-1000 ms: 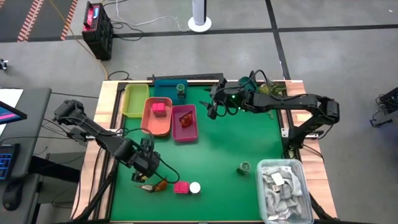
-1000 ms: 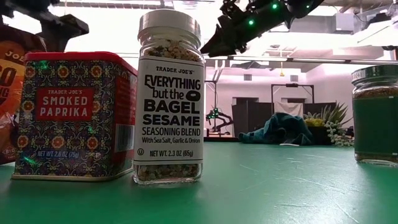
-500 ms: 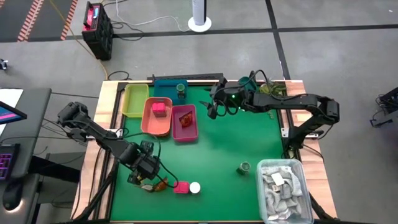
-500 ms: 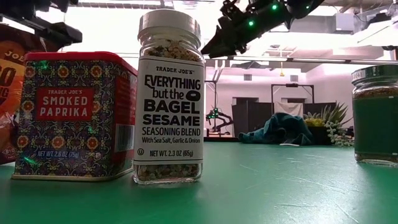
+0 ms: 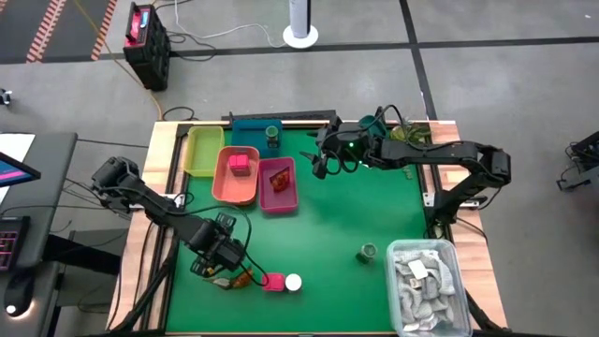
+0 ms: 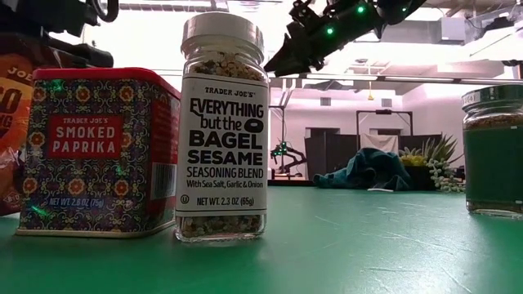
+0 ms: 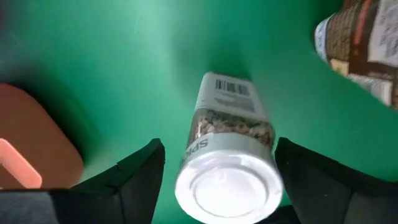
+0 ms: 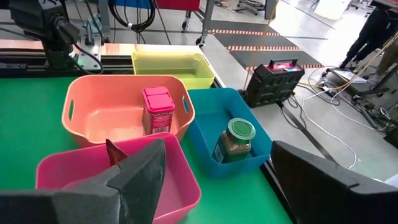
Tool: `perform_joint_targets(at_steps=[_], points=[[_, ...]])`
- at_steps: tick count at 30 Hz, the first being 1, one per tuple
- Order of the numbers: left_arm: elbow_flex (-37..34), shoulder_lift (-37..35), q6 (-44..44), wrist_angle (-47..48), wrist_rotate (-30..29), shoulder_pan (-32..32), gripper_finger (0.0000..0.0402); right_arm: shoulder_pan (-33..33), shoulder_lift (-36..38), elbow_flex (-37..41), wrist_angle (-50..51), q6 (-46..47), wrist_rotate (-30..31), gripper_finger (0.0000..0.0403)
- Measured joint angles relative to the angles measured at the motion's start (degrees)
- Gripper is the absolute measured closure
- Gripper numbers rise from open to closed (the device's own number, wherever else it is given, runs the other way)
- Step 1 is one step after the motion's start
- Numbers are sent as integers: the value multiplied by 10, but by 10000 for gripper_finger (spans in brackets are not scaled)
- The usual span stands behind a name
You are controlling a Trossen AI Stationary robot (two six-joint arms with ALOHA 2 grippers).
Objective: Sort spices by type
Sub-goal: Put the top white seasoning bottle into the yellow bin
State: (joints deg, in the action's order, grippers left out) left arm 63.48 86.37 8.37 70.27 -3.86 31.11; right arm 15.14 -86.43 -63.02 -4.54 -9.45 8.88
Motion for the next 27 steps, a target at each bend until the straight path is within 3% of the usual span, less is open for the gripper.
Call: perform_joint_targets(at_steps=[9, 18, 27], points=[[0, 0, -20, 22, 0, -7, 203, 0, 0, 0, 2, 0, 0, 86], [12, -1, -35, 54, -27, -26, 204, 0, 0, 0, 3, 0, 0, 86], [125, -2, -40, 155, -95, -104, 204, 0, 0, 0, 5, 1, 0, 86]])
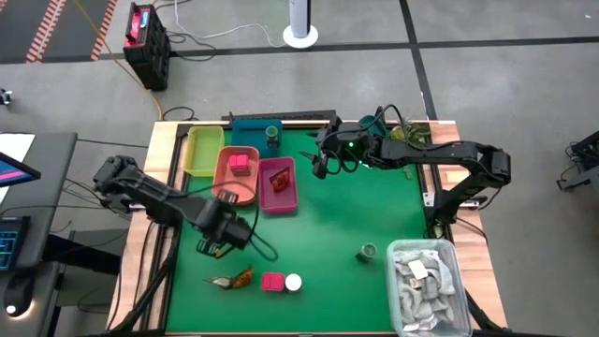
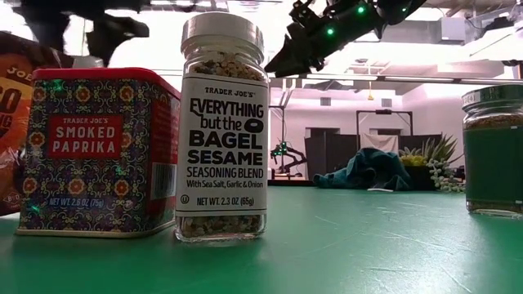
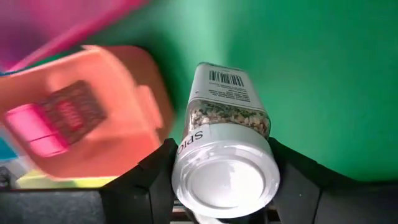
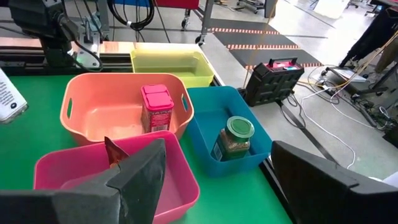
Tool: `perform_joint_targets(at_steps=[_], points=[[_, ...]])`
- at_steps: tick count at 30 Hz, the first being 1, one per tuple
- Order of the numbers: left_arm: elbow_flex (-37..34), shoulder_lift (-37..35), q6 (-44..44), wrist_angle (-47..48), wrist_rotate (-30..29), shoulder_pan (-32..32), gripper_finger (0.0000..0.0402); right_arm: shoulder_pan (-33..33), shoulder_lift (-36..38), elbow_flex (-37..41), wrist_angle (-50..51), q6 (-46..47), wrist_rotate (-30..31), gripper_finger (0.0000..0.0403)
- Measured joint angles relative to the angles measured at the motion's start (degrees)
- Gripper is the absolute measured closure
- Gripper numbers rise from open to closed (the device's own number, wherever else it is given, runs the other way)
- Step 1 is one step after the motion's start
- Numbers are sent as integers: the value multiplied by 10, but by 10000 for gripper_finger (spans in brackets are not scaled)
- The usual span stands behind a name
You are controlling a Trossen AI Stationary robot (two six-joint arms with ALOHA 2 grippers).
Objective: Sort spices by type
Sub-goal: Put the top white seasoning bottle into the yellow bin
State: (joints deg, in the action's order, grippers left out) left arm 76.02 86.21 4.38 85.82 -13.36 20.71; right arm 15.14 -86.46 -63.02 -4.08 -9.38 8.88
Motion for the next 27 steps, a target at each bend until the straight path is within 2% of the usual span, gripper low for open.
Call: perform_joint_targets(at_steps=[6, 12, 20, 27], points=[[53, -16, -35, -2, -9, -70, 204, 0, 0, 0, 15, 0, 0, 86], [60, -65, -75, -15, -8, -154, 204, 0, 0, 0, 15, -1, 0, 86], [60, -80, -112, 13, -78, -332, 193, 5, 0, 0, 8, -9, 0, 86], [60, -80, -148, -11, -134, -491, 197, 3, 0, 0, 1, -8, 0, 86]])
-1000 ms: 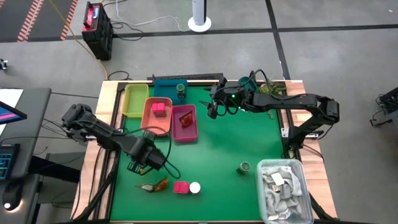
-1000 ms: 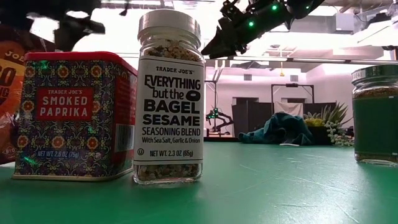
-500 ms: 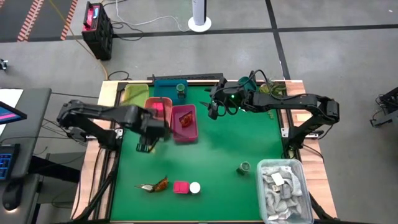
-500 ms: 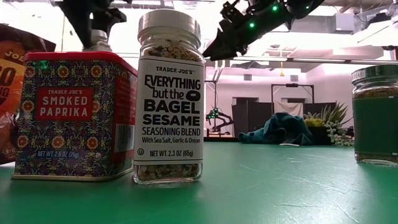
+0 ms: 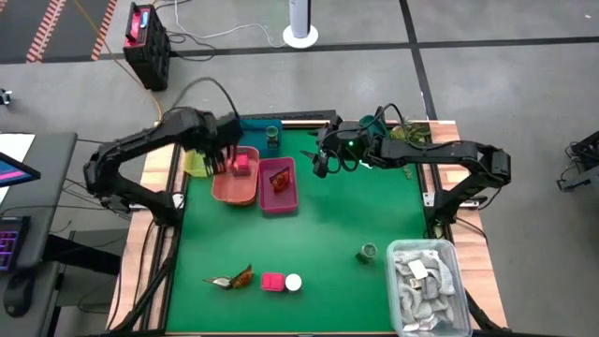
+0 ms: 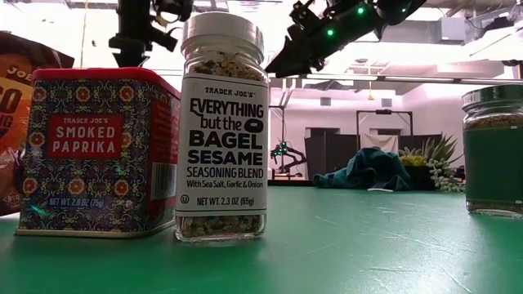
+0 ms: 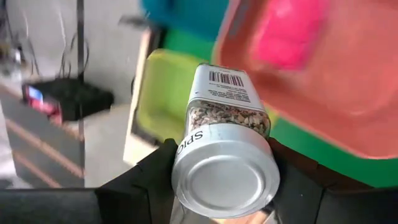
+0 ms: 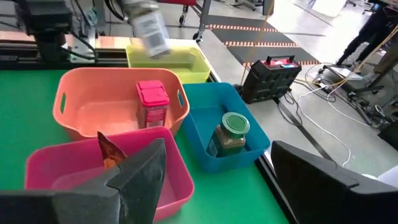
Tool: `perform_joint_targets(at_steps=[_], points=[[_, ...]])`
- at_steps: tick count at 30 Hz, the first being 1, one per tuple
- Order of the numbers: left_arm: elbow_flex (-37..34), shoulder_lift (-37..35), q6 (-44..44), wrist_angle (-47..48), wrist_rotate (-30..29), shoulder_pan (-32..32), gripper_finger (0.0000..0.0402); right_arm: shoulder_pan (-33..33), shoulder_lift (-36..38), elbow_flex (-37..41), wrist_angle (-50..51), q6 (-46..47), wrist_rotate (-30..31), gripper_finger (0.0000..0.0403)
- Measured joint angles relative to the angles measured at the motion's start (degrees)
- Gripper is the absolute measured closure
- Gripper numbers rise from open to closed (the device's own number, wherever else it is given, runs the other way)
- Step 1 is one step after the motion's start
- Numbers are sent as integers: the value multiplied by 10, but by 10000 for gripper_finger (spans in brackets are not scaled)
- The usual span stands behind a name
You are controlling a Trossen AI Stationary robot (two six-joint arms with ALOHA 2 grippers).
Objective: Sort spices by type
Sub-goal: Put the top white seasoning bottle into the yellow bin
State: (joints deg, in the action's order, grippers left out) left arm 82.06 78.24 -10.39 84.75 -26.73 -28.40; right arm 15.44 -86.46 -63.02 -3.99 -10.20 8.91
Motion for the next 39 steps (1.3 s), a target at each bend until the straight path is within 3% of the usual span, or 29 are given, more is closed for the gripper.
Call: perform_joint_targets(at_steps=[7, 12, 26, 39], points=[[0, 22, -81, -46, -6, -131, 197, -12, 0, 0, -21, -7, -2, 86], [0, 53, -131, -76, 50, -190, 196, -24, 0, 0, -33, -17, -19, 86], [-1, 160, -245, -99, 71, -278, 195, -49, 0, 0, -36, -24, -26, 86], [-69, 167, -199, -157, 69, -297, 195, -58, 0, 0, -15, -22, -27, 86]])
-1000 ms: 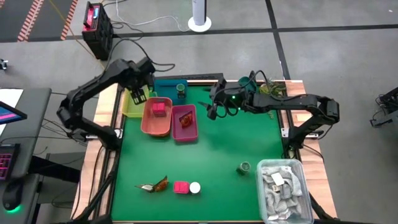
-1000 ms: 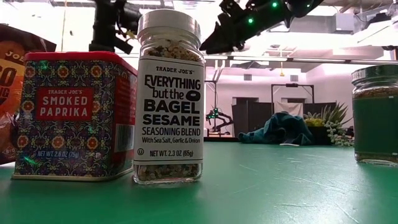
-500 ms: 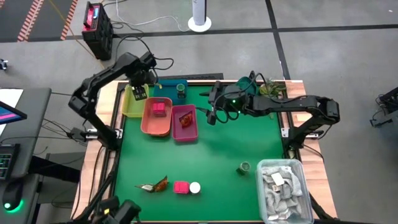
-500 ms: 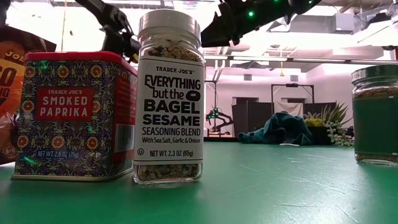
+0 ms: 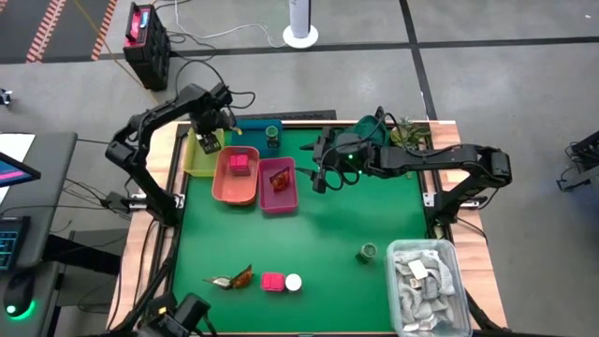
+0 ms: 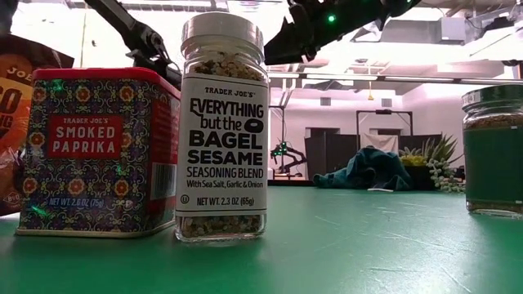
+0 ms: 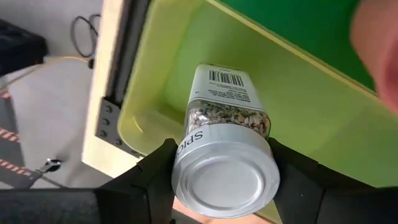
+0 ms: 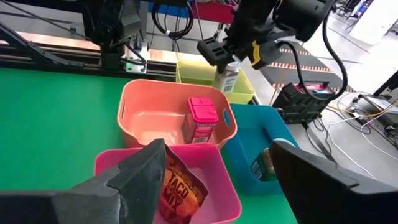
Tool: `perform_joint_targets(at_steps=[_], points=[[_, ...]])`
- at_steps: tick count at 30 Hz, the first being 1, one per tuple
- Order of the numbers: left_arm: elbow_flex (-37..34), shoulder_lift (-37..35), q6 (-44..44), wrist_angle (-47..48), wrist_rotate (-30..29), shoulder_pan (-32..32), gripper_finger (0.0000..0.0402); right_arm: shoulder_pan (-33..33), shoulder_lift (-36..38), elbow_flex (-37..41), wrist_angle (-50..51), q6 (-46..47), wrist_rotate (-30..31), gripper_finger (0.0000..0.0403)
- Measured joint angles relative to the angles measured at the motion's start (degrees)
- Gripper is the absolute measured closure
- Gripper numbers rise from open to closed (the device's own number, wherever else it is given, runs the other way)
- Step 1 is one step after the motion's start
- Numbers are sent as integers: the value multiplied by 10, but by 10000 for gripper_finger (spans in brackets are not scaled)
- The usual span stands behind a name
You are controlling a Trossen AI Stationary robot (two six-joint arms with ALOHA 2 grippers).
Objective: Sort spices by type
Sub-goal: Put the top white seasoning bottle into the yellow bin
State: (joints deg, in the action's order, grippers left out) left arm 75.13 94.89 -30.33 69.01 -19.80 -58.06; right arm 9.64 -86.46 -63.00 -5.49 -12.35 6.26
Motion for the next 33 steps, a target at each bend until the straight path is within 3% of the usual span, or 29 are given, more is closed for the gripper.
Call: perform_joint_targets(at_steps=[5, 11, 21, 33], points=[[-19, 0, 15, -34, -11, -15, 195, -4, 0, 0, -4, 0, 0, 86], [-20, 0, 41, -43, 23, -36, 195, -4, 0, 0, -8, 0, 0, 86], [-18, 0, 214, -90, 34, -57, 195, -4, 0, 0, -10, -1, 0, 86], [-2, 0, 307, -117, 61, -60, 195, -6, 0, 0, -10, -2, -1, 86]])
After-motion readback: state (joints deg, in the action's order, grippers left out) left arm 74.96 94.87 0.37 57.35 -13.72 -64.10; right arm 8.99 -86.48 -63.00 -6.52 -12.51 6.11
